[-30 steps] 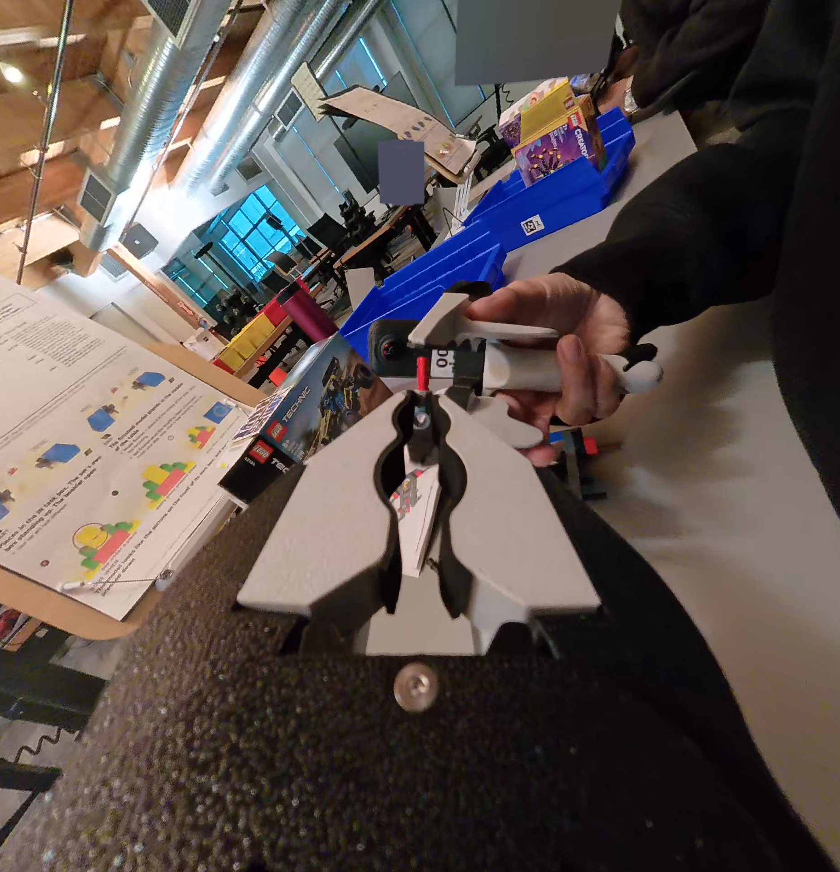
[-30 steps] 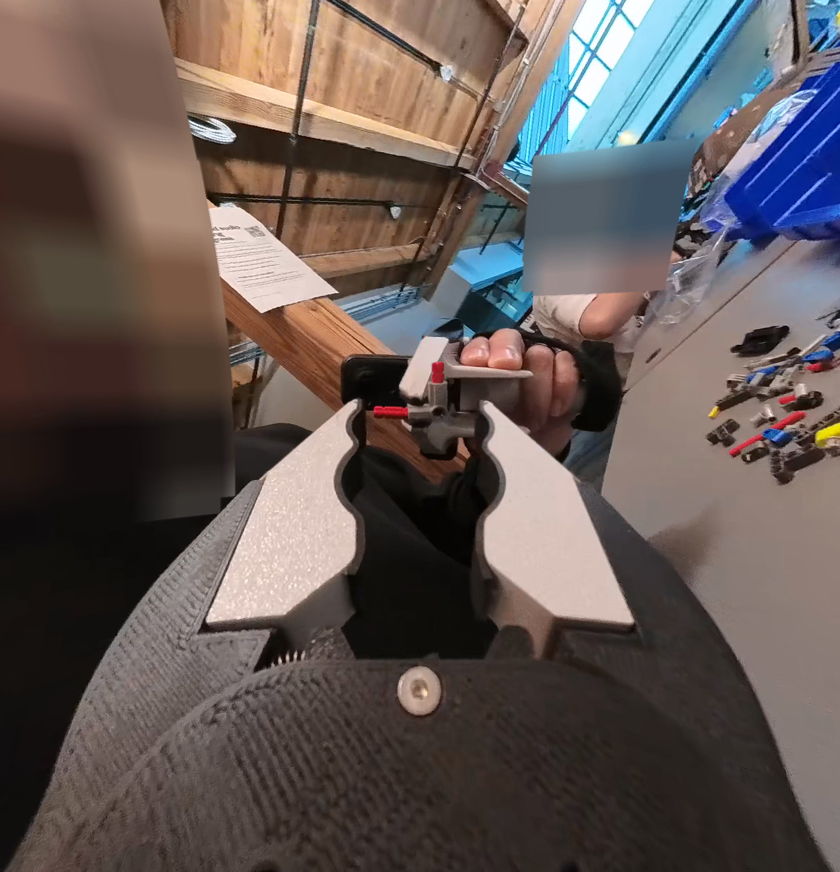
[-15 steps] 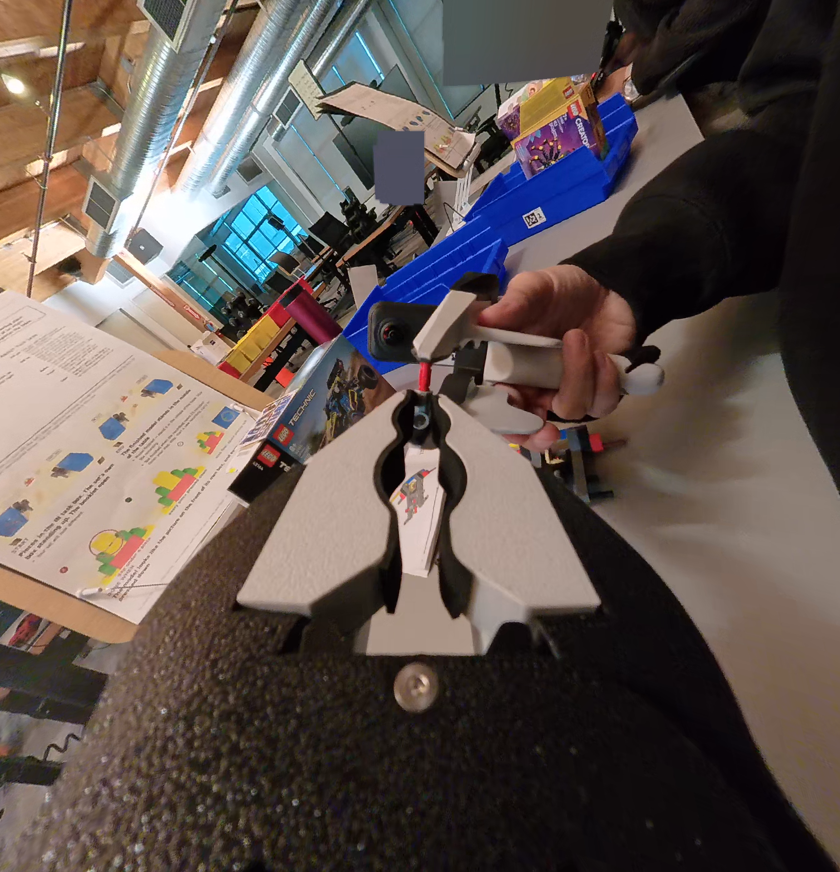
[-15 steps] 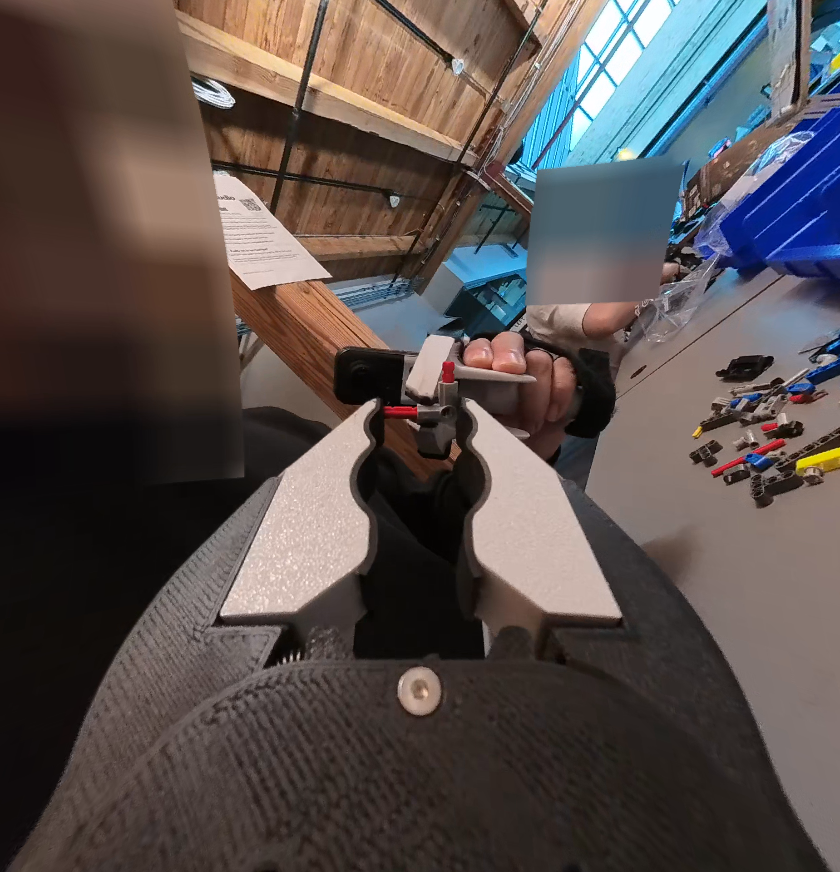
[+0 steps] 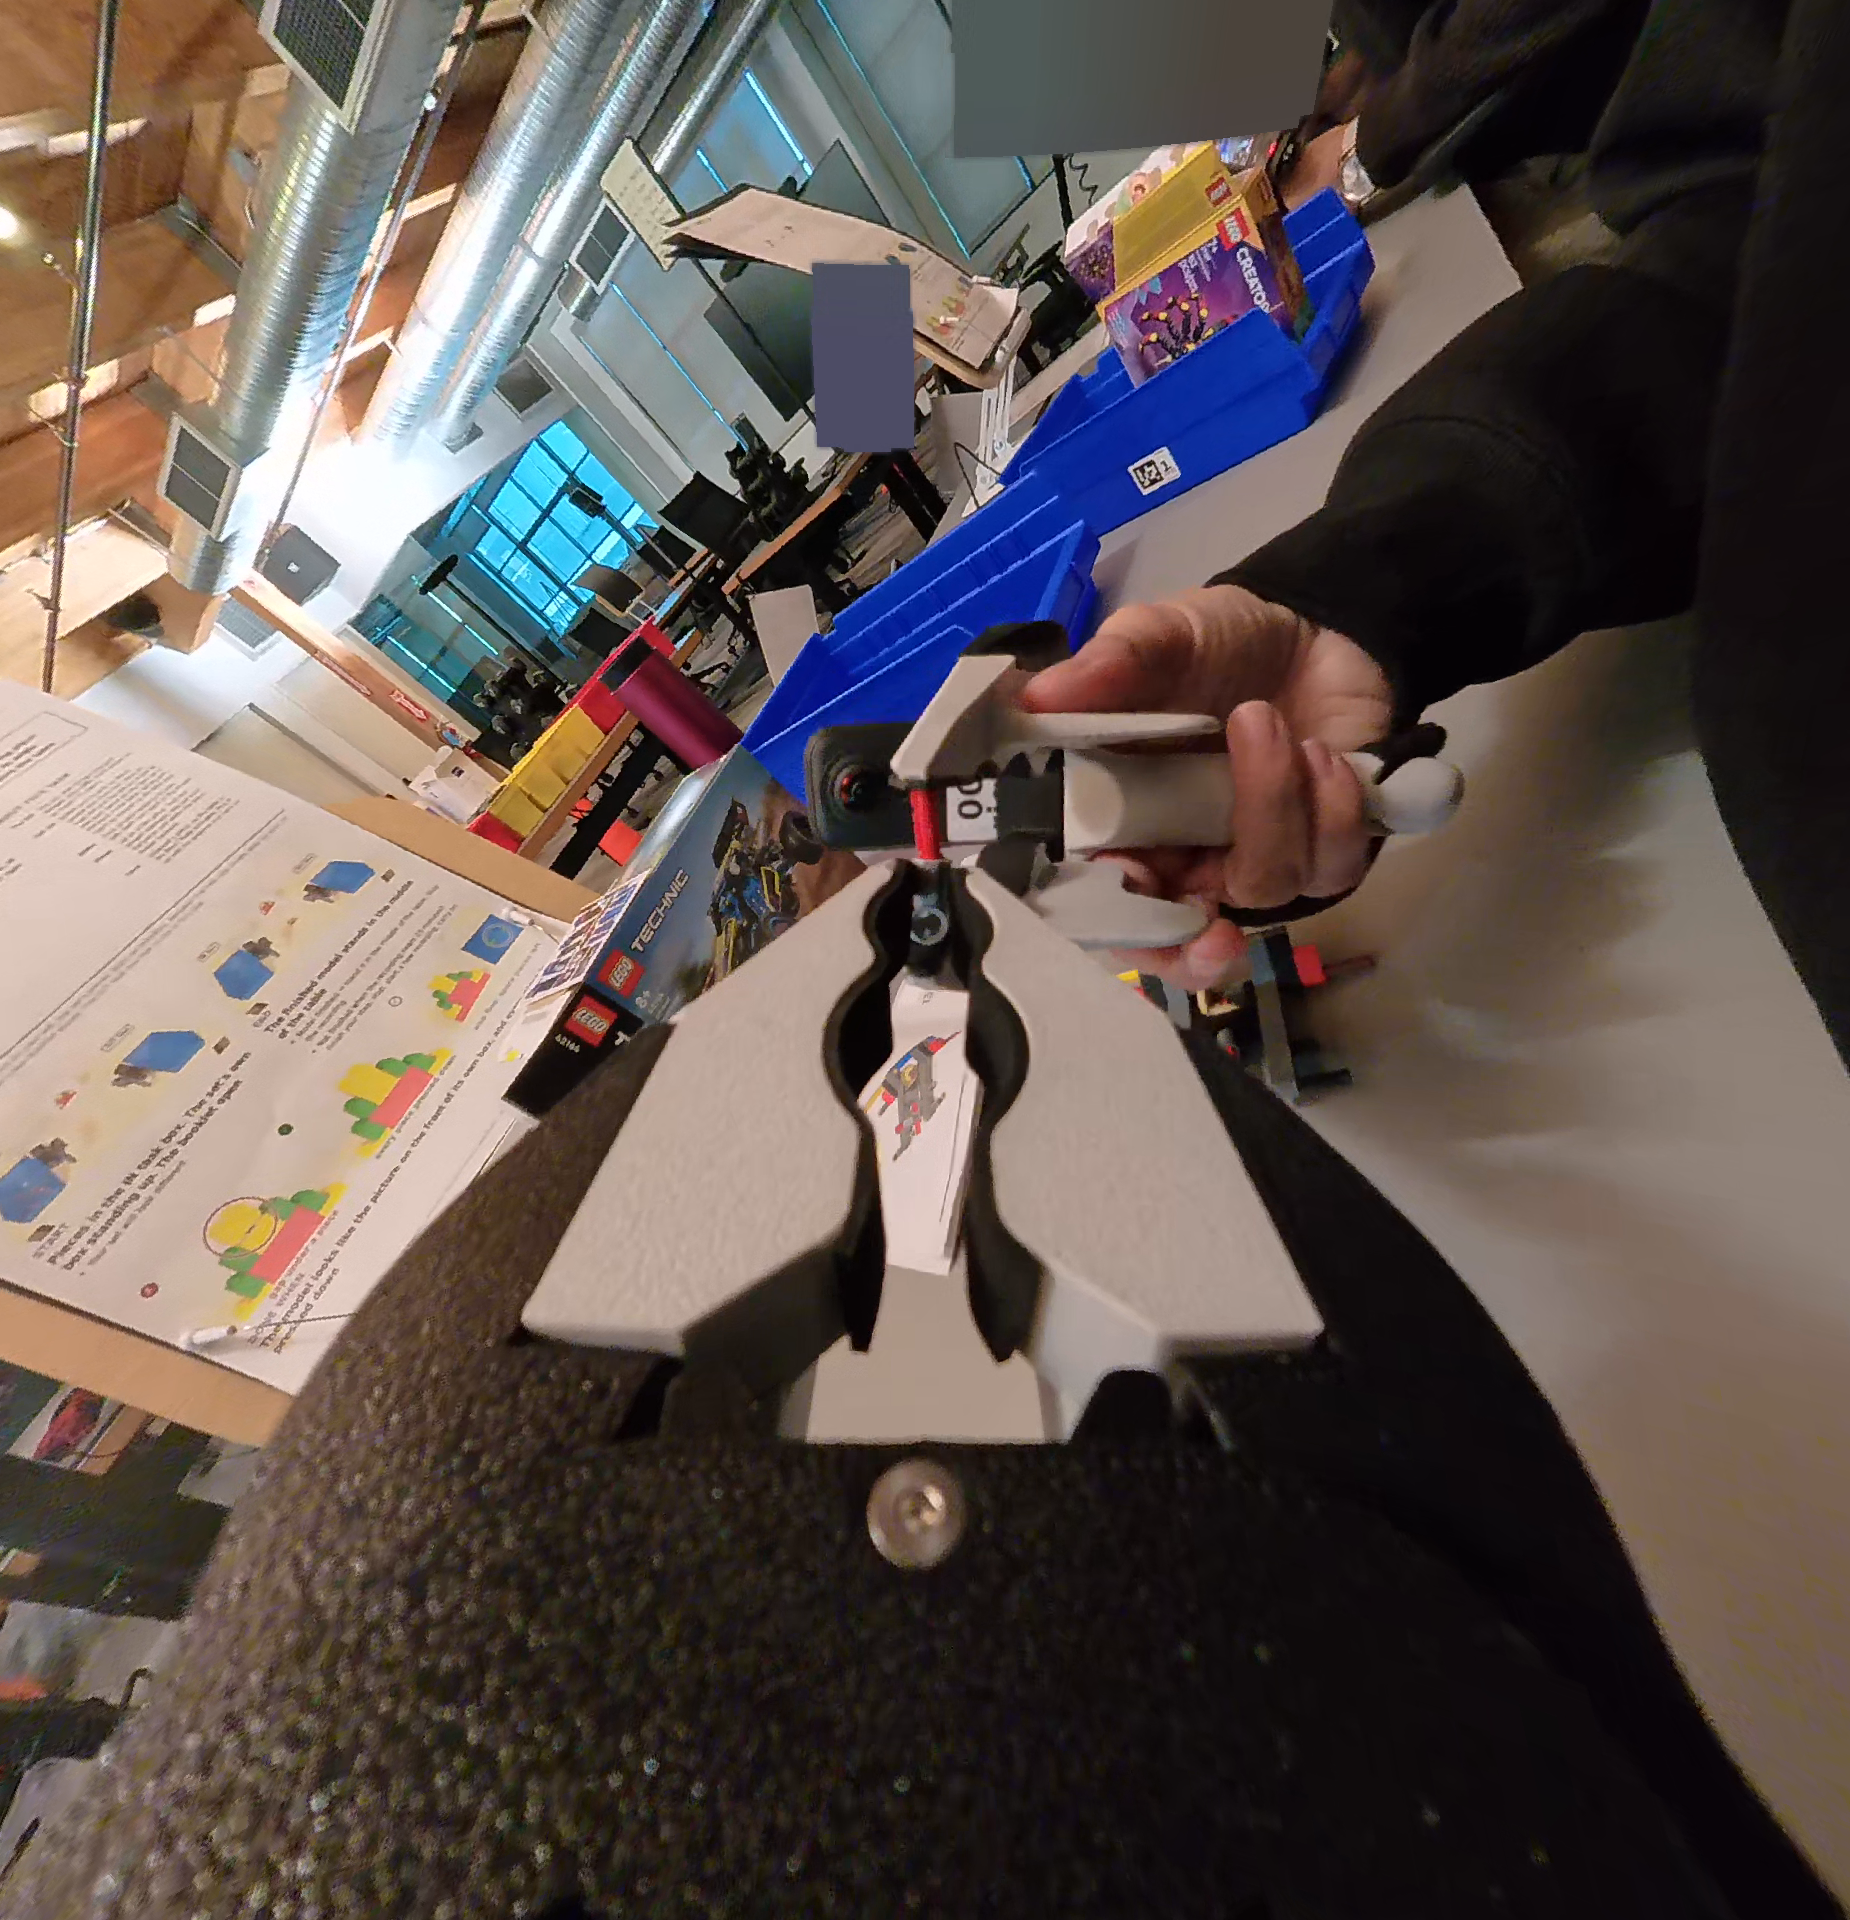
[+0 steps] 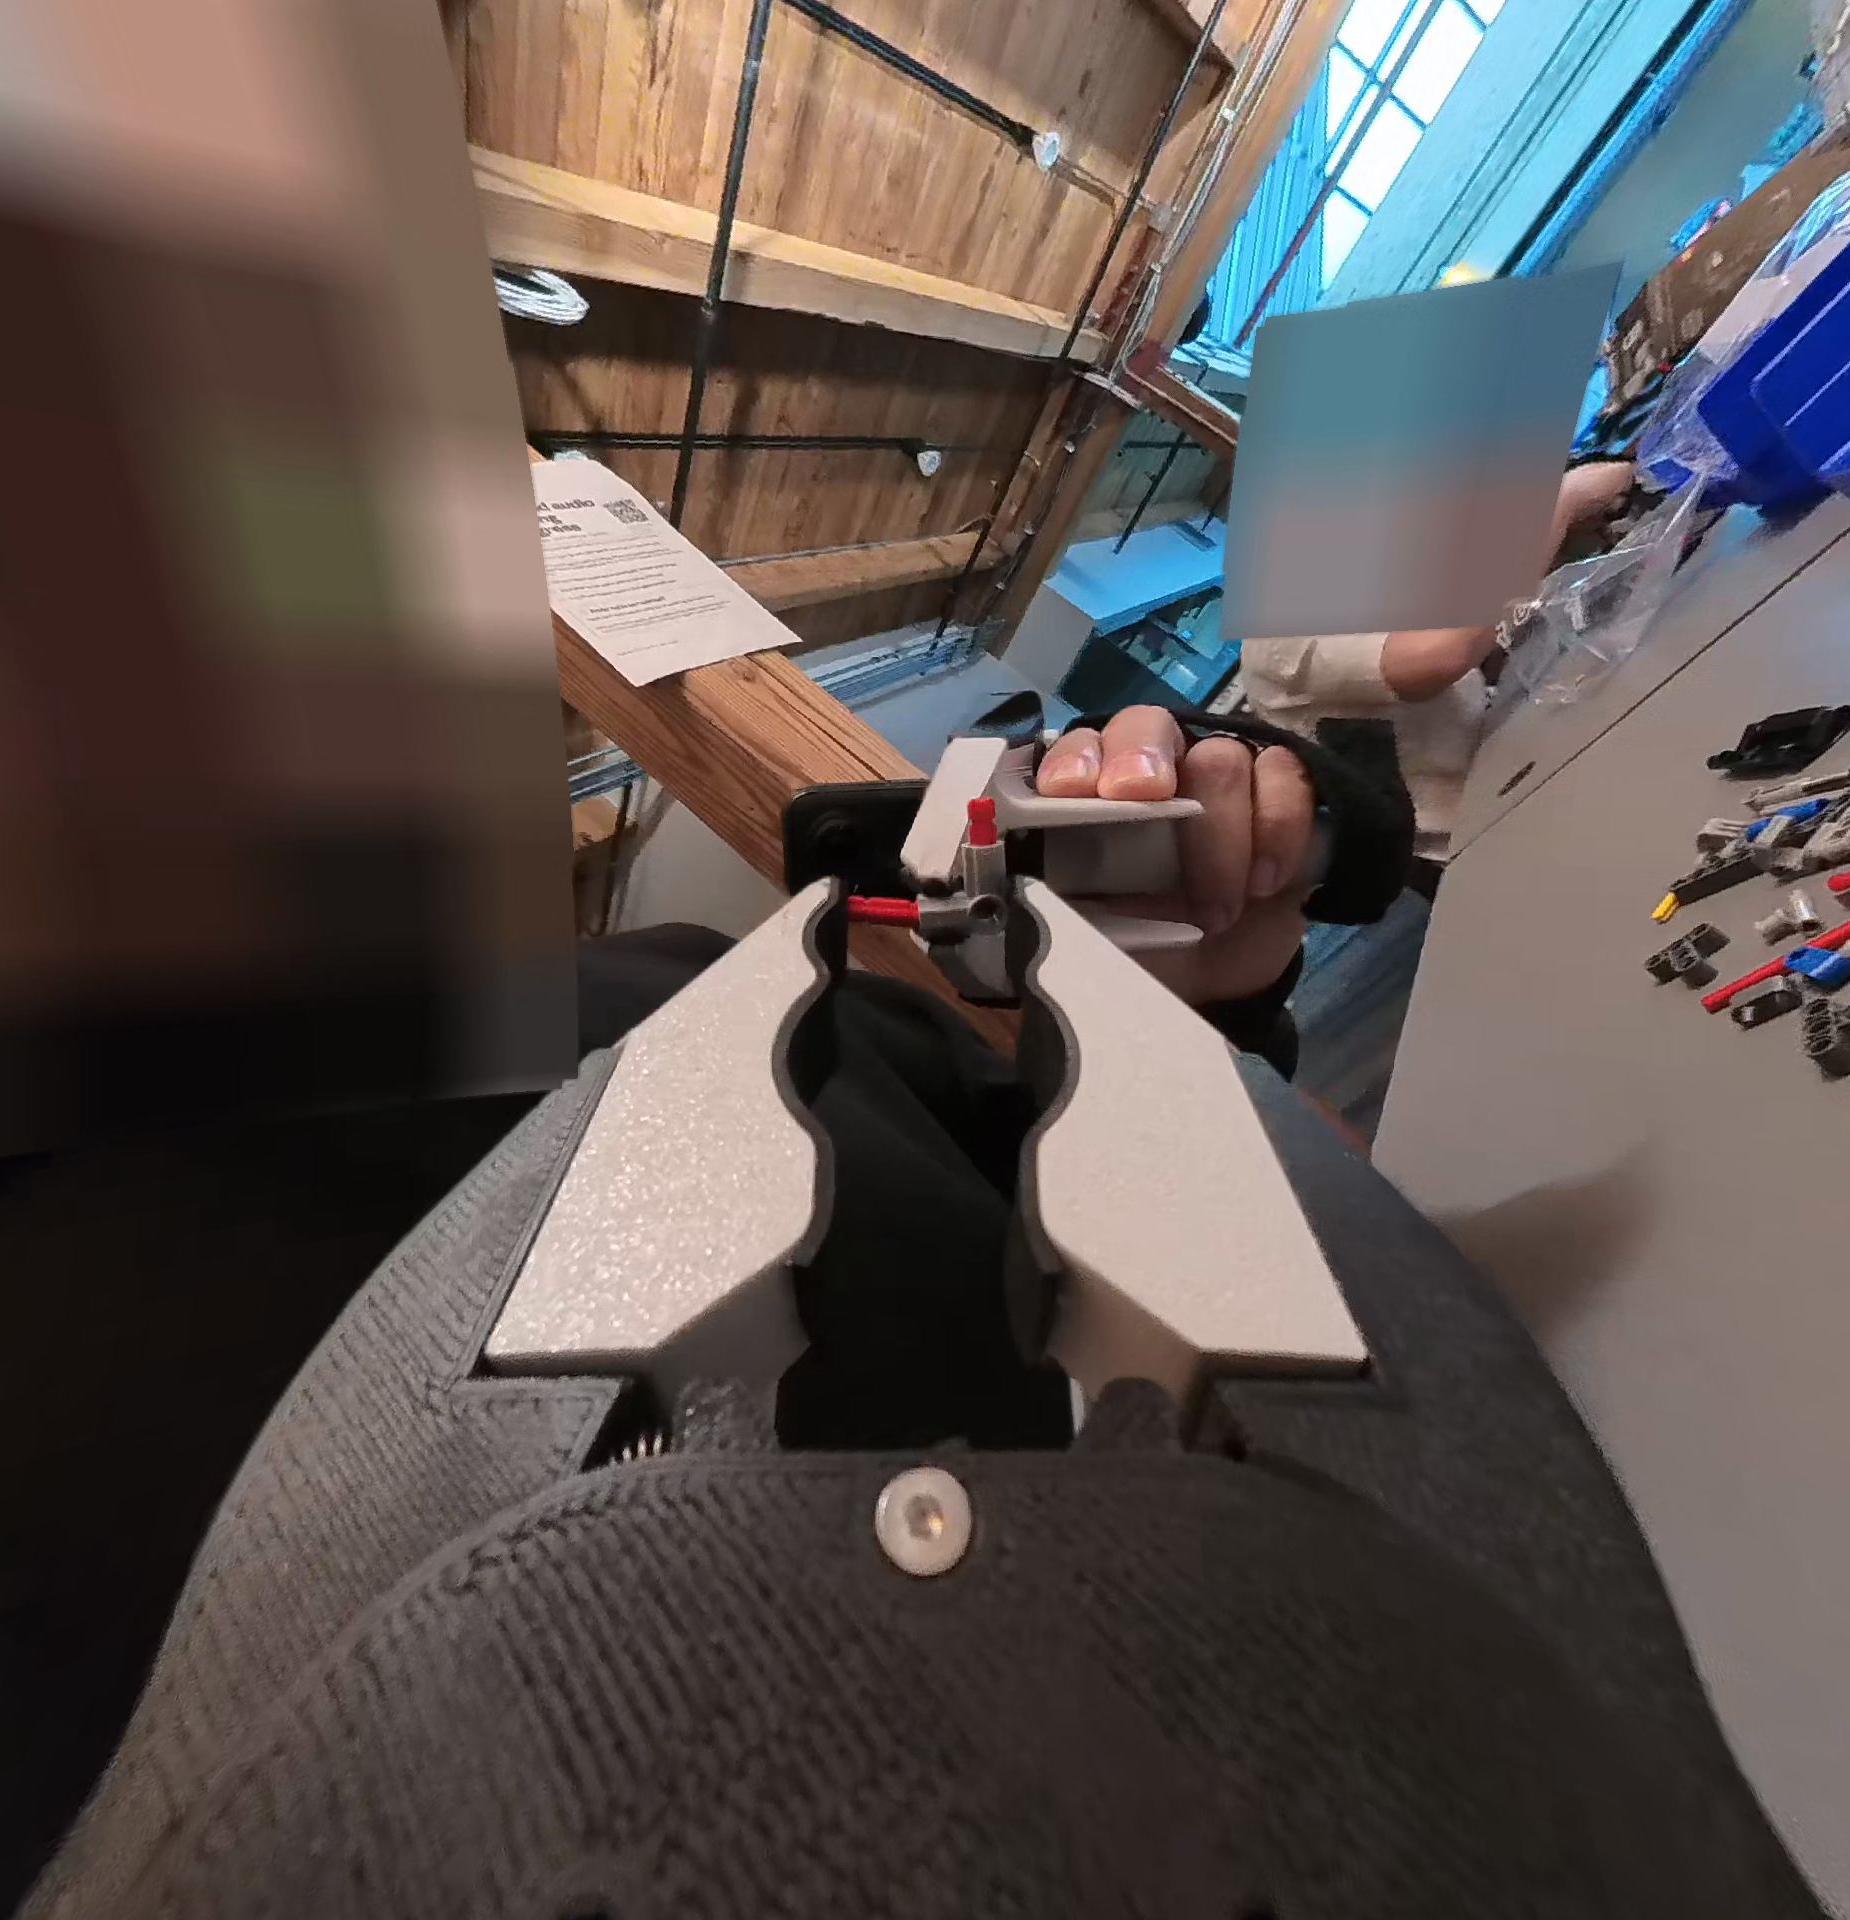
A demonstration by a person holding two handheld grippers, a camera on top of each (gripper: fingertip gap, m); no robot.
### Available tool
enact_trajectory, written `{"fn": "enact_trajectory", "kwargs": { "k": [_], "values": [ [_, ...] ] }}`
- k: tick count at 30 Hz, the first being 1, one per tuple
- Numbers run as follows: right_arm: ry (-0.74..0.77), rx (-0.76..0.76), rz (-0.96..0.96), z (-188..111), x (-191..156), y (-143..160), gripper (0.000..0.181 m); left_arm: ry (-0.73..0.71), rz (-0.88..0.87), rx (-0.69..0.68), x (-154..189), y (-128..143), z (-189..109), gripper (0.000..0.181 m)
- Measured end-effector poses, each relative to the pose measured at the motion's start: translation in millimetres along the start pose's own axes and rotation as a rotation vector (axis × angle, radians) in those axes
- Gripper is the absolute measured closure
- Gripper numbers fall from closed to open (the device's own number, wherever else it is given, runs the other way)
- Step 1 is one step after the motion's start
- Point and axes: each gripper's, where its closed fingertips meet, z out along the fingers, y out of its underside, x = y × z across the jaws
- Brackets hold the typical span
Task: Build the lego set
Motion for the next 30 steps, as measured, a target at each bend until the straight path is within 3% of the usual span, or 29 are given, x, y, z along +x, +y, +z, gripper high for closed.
{"fn": "enact_trajectory", "kwargs": {
  "k": [13, 25, 30],
  "values": [
    [-0.069, 0.019, 0.047, 2, -7, 2, 0.152, 0.009, 0.041, 0.012, 2, -6, 1, 0.177],
    [0.027, -0.008, -0.122, 5, -2, 3, 0.153, -0.011, 0.05, 0.005, 0, -5, 0, 0.177],
    [-0.043, 0.0, -0.055, 5, -11, 3, 0.152, -0.006, 0.063, 0.015, 0, -10, 2, 0.177]
  ]
}}
